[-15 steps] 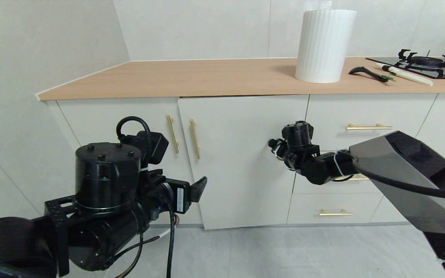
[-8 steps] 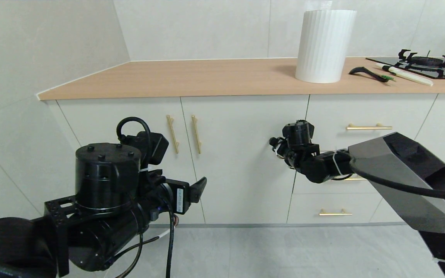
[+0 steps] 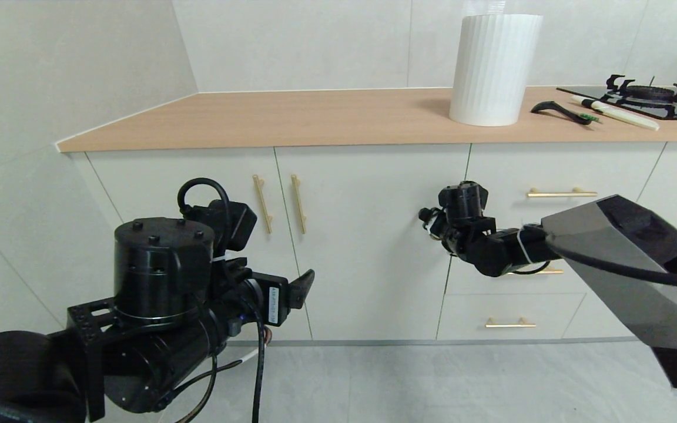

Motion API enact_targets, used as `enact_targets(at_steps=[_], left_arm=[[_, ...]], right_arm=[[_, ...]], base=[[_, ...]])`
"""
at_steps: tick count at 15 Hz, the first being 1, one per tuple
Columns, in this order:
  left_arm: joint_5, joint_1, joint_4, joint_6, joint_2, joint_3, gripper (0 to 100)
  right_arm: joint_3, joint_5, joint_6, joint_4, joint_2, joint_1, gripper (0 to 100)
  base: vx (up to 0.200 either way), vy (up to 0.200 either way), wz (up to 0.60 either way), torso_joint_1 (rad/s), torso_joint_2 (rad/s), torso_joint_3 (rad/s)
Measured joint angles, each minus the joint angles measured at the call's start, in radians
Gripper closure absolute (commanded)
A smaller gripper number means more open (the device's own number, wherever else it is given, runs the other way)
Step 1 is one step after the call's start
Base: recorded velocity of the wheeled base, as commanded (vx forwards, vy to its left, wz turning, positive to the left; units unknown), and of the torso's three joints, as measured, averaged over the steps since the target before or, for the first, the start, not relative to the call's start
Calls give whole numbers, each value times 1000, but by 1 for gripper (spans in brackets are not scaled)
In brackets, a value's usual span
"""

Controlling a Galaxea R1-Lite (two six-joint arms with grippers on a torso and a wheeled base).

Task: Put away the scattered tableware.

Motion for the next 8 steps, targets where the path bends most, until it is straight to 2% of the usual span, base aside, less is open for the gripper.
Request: enact_targets(at_steps=[1, 4, 5, 8], left_arm=[[0, 0, -2, 17, -3, 0, 0], [23, 1, -11, 125, -59, -4, 0], [26, 3, -12, 145, -86, -8, 0], [35, 26, -9, 152, -204, 27, 0]], right_arm=[[41, 0, -2, -1, -37, 2, 0], [210, 2, -24, -3, -227, 4, 0], [275, 2, -41, -4, -313, 3, 0], [501, 2, -125, -4, -617, 3, 0]], base=[[0, 0, 0, 0, 0, 0], [0, 0, 0, 0, 0, 0], [0, 0, 0, 0, 0, 0], [0, 0, 0, 0, 0, 0]])
